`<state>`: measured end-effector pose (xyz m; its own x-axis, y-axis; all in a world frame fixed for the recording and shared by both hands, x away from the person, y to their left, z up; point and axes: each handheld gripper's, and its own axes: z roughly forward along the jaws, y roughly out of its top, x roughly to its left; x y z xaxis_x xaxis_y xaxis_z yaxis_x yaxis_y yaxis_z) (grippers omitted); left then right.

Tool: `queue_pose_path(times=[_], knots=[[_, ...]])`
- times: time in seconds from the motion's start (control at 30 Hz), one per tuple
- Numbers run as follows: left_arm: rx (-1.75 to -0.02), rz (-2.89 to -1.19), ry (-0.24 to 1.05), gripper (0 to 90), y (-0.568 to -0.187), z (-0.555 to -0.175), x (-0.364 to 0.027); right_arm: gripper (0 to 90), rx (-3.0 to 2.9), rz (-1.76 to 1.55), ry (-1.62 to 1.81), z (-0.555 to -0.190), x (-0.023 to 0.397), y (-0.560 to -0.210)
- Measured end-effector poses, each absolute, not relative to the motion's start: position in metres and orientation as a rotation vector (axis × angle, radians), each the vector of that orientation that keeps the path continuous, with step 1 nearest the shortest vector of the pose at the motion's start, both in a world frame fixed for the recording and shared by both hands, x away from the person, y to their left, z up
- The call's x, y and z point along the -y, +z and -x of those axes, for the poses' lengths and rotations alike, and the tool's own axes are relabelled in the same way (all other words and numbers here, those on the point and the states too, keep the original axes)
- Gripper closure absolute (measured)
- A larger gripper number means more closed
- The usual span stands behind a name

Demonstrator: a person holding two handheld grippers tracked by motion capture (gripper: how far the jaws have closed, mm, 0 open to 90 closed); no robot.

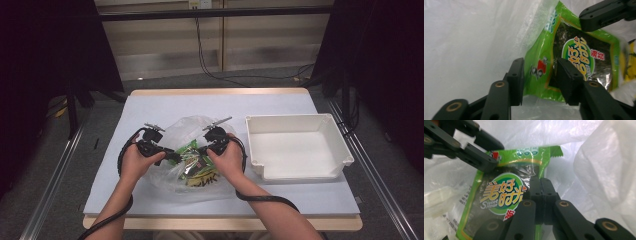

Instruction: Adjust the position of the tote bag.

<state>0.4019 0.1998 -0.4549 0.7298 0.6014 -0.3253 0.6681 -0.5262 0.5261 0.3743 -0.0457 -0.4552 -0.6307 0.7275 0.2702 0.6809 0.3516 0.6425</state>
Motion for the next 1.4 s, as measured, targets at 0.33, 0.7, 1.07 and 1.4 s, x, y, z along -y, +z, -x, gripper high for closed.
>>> queue_pose_path(times=[0.33, 0.7, 1.07, 1.4], knots=[[-0.859, -2.383, -0.060, 90.0, -0.430, -0.402, -0.193, 88.7, -2.547, -1.299, 1.179, -0.374, 0.050, -0.453], [-0.673, -2.459, 0.039, 90.0, -0.392, -0.394, -0.176, 42.0, -2.692, -1.138, 1.190, -0.376, 0.051, -0.439], [-0.636, -2.428, 0.039, 90.0, -0.378, -0.392, -0.175, 56.2, -2.761, -1.052, 1.217, -0.386, 0.055, -0.437], [-0.862, -2.289, -0.019, 66.3, -0.389, -0.396, -0.195, 89.1, -2.673, -1.183, 1.292, -0.387, 0.066, -0.439]])
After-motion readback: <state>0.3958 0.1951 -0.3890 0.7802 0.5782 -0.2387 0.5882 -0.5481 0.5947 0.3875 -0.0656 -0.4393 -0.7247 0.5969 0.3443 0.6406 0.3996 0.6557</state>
